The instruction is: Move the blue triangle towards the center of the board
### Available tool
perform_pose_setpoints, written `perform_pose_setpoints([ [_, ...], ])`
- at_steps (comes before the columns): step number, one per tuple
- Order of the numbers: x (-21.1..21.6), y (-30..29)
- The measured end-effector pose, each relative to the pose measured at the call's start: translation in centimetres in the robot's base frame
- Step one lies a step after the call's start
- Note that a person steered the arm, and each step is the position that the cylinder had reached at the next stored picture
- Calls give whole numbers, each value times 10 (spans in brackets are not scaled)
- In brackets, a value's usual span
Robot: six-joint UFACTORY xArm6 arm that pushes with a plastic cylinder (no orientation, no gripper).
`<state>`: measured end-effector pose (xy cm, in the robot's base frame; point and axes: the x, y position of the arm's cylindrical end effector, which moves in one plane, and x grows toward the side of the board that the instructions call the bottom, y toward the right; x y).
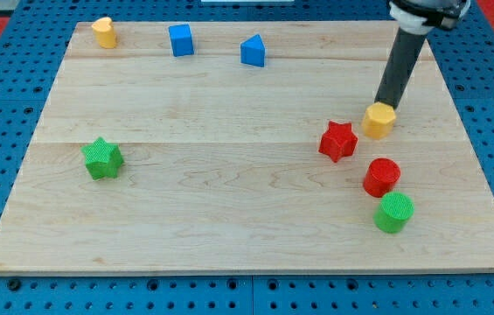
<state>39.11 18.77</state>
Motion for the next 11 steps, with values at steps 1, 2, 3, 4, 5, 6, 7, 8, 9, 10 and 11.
perform_pose_setpoints([
  [1,25,-1],
  [2,49,-18],
  [3,23,-23],
  [4,-56,-29],
  [5,-113,-45],
  [6,-172,-69],
  [7,-187,-144],
  [8,-194,-230],
  [9,-164,-205],
  [10,-139,-160],
  [11,-90,-149],
])
